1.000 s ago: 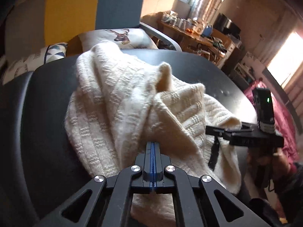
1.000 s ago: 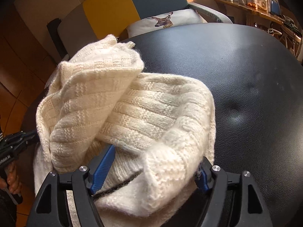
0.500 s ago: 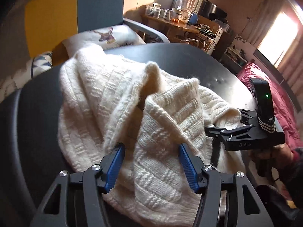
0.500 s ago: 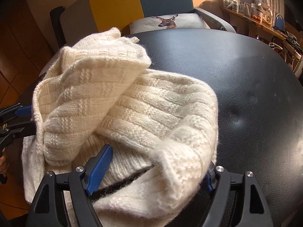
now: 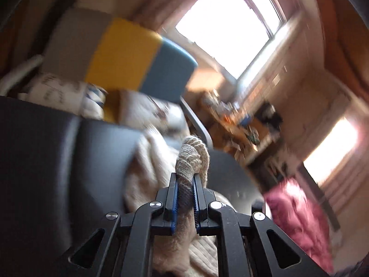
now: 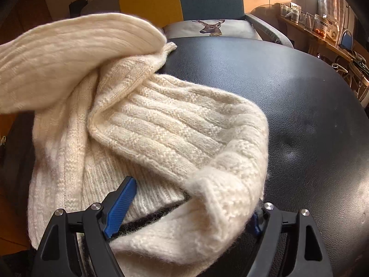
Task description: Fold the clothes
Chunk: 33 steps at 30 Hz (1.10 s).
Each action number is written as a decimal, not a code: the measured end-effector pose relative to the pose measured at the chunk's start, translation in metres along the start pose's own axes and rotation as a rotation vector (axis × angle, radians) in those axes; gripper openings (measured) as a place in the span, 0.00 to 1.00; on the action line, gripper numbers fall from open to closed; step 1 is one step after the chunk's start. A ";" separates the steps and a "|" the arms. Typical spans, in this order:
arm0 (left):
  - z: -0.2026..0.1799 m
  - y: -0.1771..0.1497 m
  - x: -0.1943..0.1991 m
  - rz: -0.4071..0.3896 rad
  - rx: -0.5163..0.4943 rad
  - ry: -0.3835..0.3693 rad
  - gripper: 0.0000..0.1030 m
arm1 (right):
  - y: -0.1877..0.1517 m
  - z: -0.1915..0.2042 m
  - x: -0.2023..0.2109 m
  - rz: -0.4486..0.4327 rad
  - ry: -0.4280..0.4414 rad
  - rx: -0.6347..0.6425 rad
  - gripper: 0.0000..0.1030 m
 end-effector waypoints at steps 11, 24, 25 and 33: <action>0.232 0.008 0.071 -0.013 0.220 0.615 0.14 | 0.002 0.004 -0.003 0.036 -0.038 -0.007 0.89; 0.097 -0.093 0.033 0.188 0.323 0.103 0.38 | 0.005 0.011 -0.003 0.045 -0.045 -0.003 0.97; 0.077 -0.115 0.011 0.267 0.323 0.052 0.38 | 0.004 0.011 -0.002 0.047 -0.043 -0.004 0.97; 0.015 -0.228 -0.100 0.561 0.297 0.040 0.38 | 0.003 0.016 0.005 0.029 -0.026 0.011 0.97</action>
Point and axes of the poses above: each gripper's, at about its wrist camera, not at the fingertips, and x roughly against the way its jaws point, z to its left, y to its top, the point moved 10 cm from there along -x, roughly the way its jaws point, and after that the axes turned 15 degrees about x, right-handed, at the moved point
